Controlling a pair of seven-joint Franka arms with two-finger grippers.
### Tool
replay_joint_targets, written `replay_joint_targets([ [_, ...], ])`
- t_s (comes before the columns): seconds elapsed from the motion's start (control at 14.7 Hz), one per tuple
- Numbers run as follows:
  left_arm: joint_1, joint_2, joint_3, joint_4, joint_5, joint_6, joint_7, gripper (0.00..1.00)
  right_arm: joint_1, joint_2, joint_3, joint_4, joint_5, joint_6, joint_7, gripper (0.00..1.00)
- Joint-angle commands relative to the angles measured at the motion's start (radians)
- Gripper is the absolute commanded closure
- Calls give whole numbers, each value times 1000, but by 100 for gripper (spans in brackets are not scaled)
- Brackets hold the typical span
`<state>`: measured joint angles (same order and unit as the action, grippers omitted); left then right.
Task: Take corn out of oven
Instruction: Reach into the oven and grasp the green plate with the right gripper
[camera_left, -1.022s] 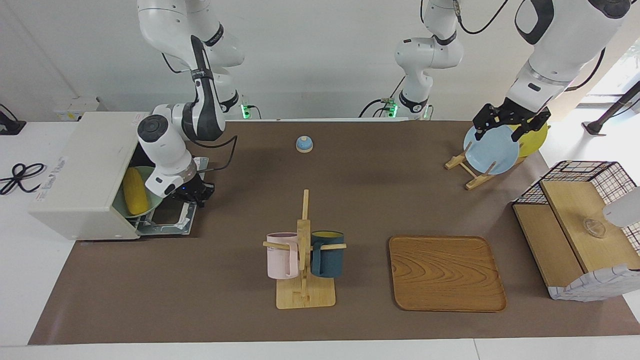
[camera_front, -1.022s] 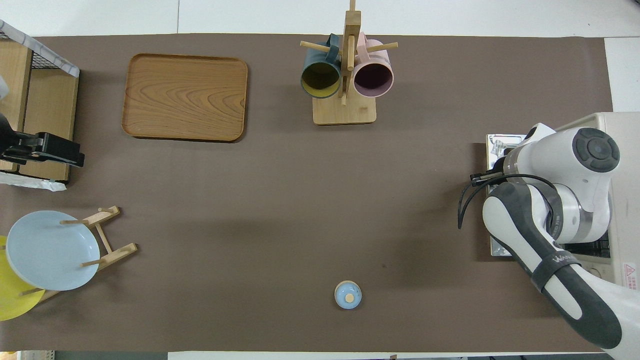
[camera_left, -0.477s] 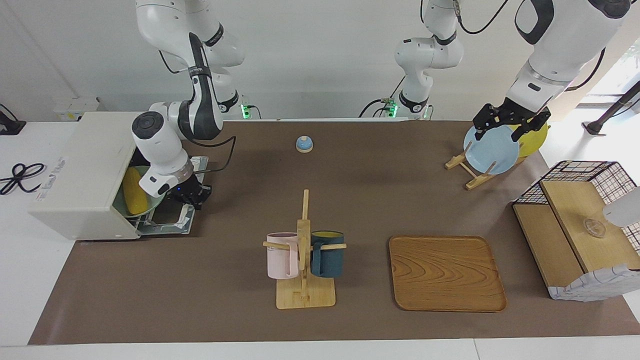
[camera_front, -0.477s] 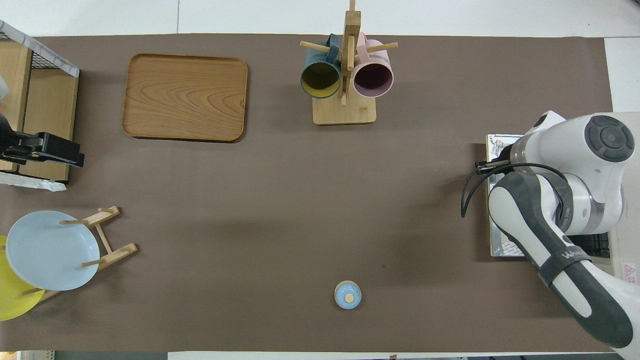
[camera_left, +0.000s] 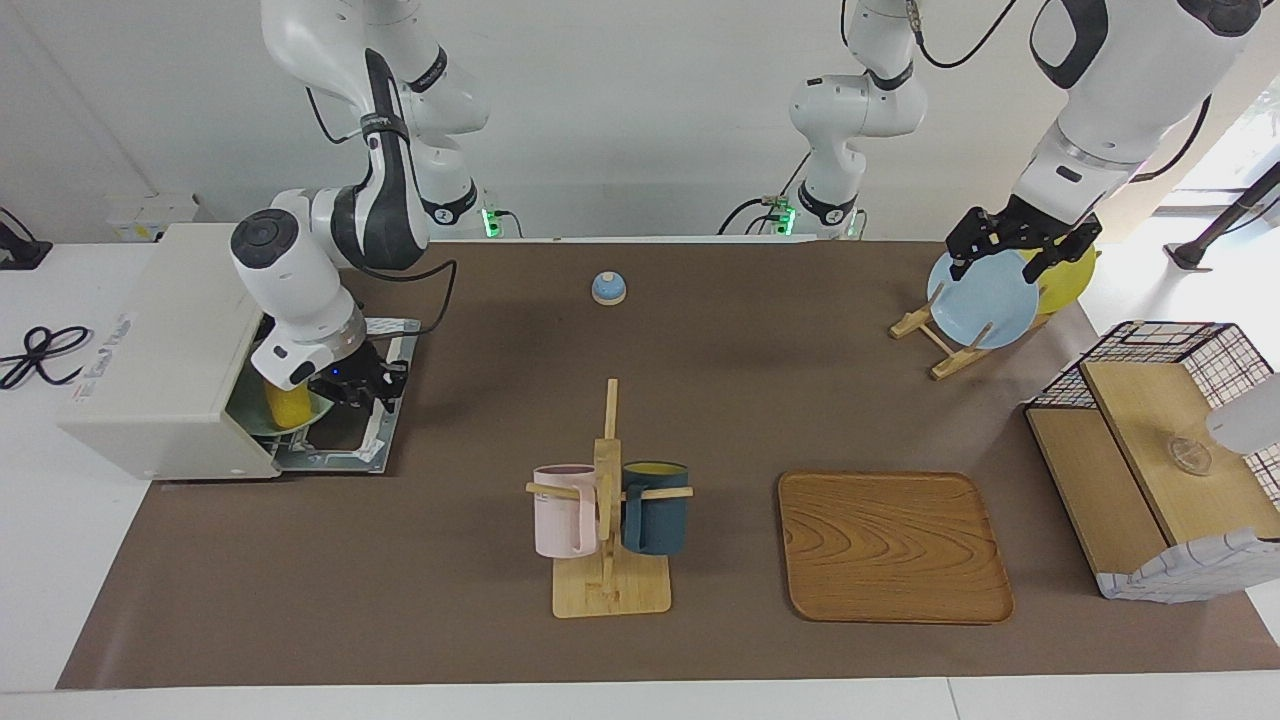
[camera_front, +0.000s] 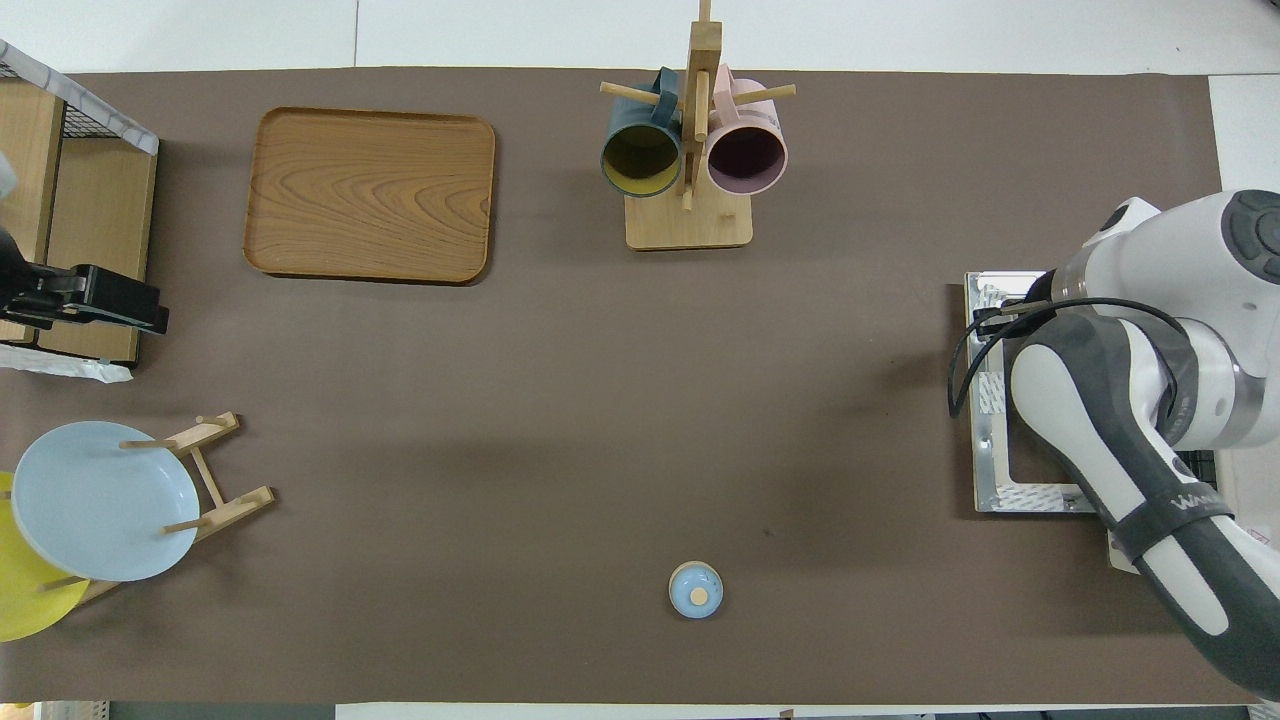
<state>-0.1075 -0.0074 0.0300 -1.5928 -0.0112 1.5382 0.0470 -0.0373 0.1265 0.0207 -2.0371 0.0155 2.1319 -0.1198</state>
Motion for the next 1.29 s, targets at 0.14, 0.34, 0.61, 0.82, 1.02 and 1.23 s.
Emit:
replay_joint_targets([
  [0.14,5,-22,-1,-22,10,8,7,0,-81,-25,-2,64,-6,-121,-113,66],
  [0.34,5,-22,-1,-22,10,8,7,0,-95,-34,-1,52,-3,-129,-112,67],
  [0.61,5,-22,-1,-22,10,8,7,0,-89,-61,-1,-26,-2,-89,-94,67],
  [0.82,5,-22,-1,-22,10,10,7,0,-85,-74,-1,-60,-2,-69,-98,66],
  [1.02,5,-22,-1,-22,10,10,7,0,-84,-73,-1,-55,-3,-76,-100,66],
  [1.23,5,-22,-1,-22,10,8,7,0,-81,-71,1,-48,-3,-78,-97,64],
])
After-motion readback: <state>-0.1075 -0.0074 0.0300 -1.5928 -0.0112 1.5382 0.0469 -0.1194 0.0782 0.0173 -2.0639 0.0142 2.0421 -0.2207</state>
